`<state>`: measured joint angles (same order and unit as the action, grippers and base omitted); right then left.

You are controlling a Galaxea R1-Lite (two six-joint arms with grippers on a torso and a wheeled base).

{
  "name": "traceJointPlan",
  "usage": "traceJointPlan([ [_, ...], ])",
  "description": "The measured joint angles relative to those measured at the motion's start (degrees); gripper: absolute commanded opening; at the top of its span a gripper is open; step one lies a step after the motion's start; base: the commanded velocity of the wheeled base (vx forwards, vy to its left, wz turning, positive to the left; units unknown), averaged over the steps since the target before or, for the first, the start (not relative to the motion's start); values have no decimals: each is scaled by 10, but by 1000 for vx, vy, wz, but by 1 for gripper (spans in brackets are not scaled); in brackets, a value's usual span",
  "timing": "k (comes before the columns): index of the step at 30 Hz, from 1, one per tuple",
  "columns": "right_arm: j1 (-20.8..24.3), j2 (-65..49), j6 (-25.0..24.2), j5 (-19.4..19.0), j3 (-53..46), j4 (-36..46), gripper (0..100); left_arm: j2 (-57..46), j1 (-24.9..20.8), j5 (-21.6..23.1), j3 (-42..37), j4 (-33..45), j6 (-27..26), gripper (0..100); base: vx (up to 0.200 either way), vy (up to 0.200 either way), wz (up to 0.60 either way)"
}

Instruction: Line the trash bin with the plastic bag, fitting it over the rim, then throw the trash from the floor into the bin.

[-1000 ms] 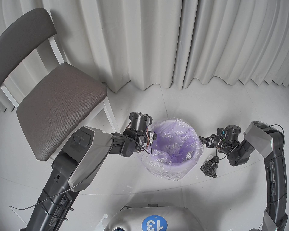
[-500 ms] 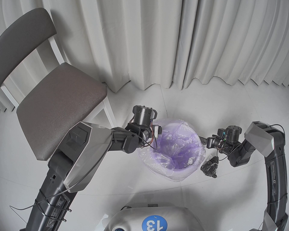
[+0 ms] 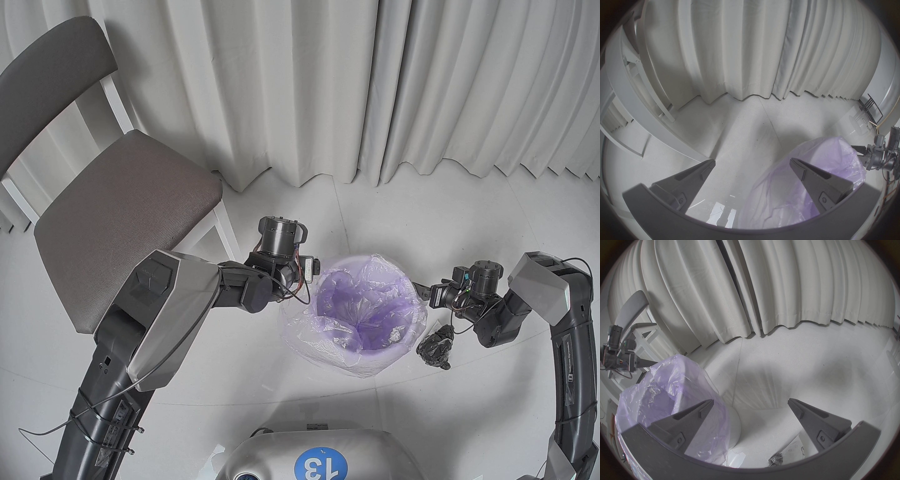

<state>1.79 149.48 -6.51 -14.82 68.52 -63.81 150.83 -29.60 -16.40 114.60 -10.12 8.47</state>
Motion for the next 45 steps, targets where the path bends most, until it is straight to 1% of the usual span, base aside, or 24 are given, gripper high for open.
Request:
traceJointPlan([
  [7, 0, 1, 0, 0, -5, -6, 100, 18, 12, 9, 0, -6, 0, 100, 0, 0, 0],
  [18, -1, 1, -1, 0, -22, -32, 100, 59, 16, 1, 0, -16, 3, 100, 0, 0, 0],
  [24, 1, -11, -5, -4, -54, -83, 100, 42, 27, -6, 0, -16, 10, 100, 0, 0, 0],
  [28, 4, -30, -4, -6, -86, -112, 100, 5, 31, -8, -17, -15, 20, 100, 0, 0, 0],
  [31, 13, -52, -4, -7, -118, -132, 100, -36, 32, -9, -64, -20, 29, 100, 0, 0, 0],
  [37, 71, -92, 4, -7, -162, -146, 100, -138, 38, -4, -212, -51, 44, 100, 0, 0, 0],
  [41, 108, -108, 19, -7, -173, -144, 100, -215, 45, 19, -321, -84, 47, 100, 0, 0, 0],
  [45, 137, -116, 46, -7, -175, -126, 100, -304, 55, 52, -437, -118, 44, 100, 0, 0, 0],
])
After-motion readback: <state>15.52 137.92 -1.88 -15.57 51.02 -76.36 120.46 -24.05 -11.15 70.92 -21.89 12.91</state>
